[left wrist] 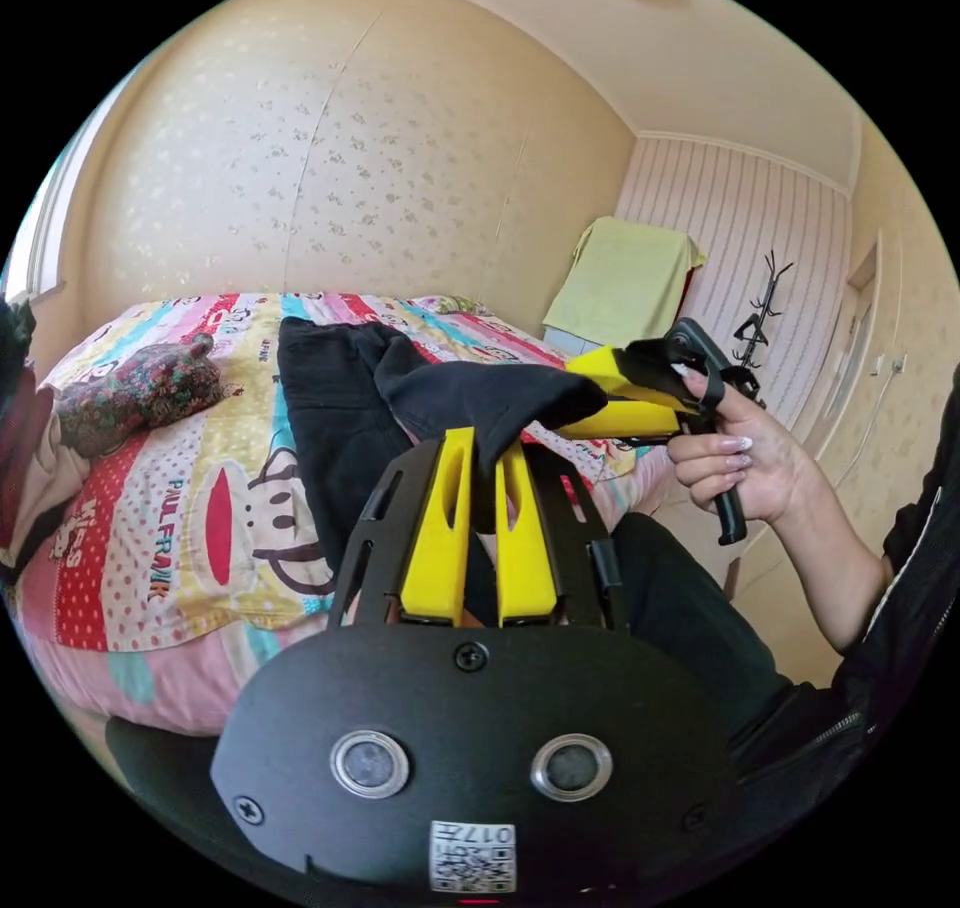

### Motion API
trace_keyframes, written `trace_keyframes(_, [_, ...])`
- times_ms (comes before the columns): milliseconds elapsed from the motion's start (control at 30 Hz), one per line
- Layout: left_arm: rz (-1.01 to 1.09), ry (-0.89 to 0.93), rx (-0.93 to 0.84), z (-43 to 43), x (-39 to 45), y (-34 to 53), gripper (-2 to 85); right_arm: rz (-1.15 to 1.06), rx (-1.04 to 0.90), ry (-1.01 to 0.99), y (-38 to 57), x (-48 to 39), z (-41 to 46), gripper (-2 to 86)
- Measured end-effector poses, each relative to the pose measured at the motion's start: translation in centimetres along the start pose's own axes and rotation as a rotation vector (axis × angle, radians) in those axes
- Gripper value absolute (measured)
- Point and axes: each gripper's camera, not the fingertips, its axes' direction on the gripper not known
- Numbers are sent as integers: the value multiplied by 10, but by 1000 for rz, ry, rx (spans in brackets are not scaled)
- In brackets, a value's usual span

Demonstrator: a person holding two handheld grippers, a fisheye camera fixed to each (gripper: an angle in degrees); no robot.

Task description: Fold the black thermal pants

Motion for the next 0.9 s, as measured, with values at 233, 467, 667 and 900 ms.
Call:
trace_keyframes(233, [106,21,-2,0,-6,-4,61,32,21,-28,-6,8,15,97])
trace_keyframes(467, [70,47,27,-8,-33,-6,87,-7,-11,91,-19,1,32,37])
trace_keyframes(667, [97,-19,-102,19,-29,-14,173,-68,-102,102,-16,-14,66,30])
trace_keyframes(900, [-81,-171,-154,58,-31,-24,102,-180,-214,280,-6,-42,112,40])
